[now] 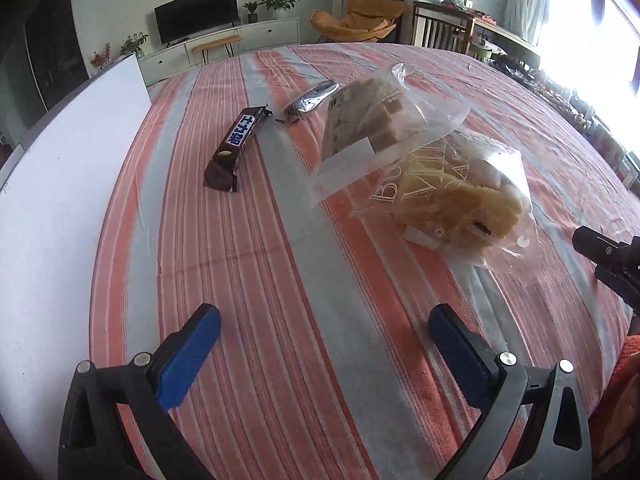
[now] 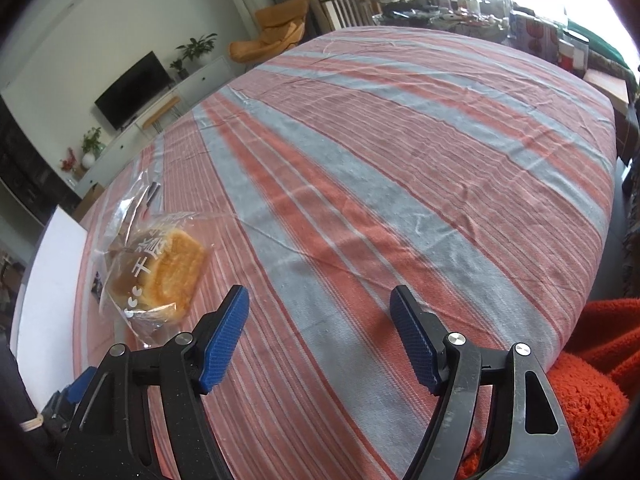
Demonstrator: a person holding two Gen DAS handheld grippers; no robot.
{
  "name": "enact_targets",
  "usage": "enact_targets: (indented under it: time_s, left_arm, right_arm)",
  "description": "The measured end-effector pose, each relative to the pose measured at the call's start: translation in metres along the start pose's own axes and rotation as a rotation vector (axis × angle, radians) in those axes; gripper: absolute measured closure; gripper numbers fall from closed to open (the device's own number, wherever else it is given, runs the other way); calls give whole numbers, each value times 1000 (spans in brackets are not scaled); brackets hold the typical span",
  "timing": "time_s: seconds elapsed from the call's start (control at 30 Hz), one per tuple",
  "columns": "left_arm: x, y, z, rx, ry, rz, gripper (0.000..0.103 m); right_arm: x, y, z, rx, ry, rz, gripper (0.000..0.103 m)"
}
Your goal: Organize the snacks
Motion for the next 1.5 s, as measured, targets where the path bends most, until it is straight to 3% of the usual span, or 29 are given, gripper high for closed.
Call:
enact_targets:
  time_s: [1.5]
  left_arm:
    - [0, 1, 1, -1, -7, 3, 0]
  right_arm:
    - [-1, -1, 0, -6, -1, -2, 24]
Point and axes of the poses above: each gripper's, at about its wrist camera, not at the fingertips, and z roughly the way its jaws point, y to its left, x to its underside, the point moved 6 cm from there along z, roughly the way its jaws point, and after that the axes turned 1 degree about -x, right-handed, at the moved point
